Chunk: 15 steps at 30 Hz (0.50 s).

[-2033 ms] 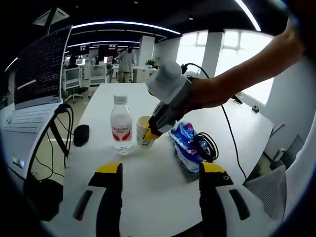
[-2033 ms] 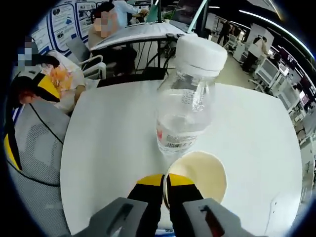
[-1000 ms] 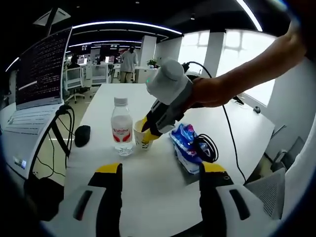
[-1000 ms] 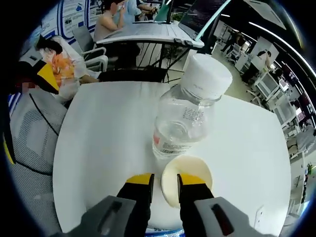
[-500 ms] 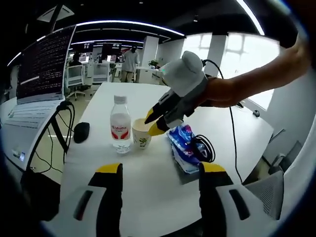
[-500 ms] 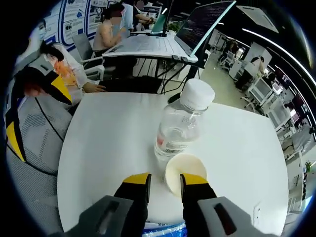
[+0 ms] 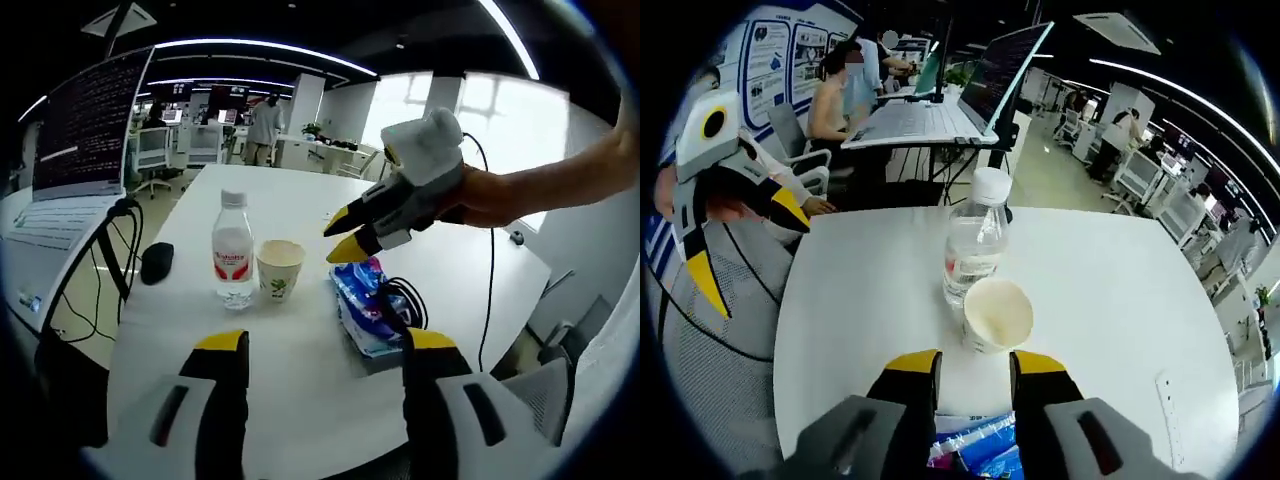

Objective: Arrange the tabletop items into an orderly group along one side of the table until the central work area is clear of visible clutter.

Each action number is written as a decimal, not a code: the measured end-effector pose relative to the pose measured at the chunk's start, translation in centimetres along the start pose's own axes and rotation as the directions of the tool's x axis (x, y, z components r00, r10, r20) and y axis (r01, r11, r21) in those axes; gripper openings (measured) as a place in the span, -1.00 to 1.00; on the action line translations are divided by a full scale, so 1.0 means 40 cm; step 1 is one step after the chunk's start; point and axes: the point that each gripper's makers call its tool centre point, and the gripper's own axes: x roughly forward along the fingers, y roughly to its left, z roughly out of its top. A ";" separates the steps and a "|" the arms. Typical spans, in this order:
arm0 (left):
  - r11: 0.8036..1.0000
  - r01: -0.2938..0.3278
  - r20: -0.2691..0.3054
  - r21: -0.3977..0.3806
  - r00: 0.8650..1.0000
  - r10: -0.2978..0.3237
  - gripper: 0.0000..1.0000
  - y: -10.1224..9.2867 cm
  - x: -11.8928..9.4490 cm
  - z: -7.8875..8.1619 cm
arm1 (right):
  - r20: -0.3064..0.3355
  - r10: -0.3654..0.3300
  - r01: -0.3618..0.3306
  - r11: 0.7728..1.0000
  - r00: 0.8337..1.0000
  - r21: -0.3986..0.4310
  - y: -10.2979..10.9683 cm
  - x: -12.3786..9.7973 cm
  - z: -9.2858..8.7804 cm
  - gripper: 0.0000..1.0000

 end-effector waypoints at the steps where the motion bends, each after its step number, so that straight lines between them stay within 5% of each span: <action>1: 1.000 0.000 0.000 -0.001 1.000 0.000 0.25 -0.003 0.001 0.000 | 0.001 -0.006 0.006 1.000 1.000 0.004 -0.006 -0.004 -0.008 -0.46; 15: 1.000 0.009 -0.019 0.012 1.000 -0.008 0.25 -0.033 0.017 0.006 | 0.005 -0.065 0.062 0.976 0.998 0.209 -0.018 -0.107 -0.169 -0.33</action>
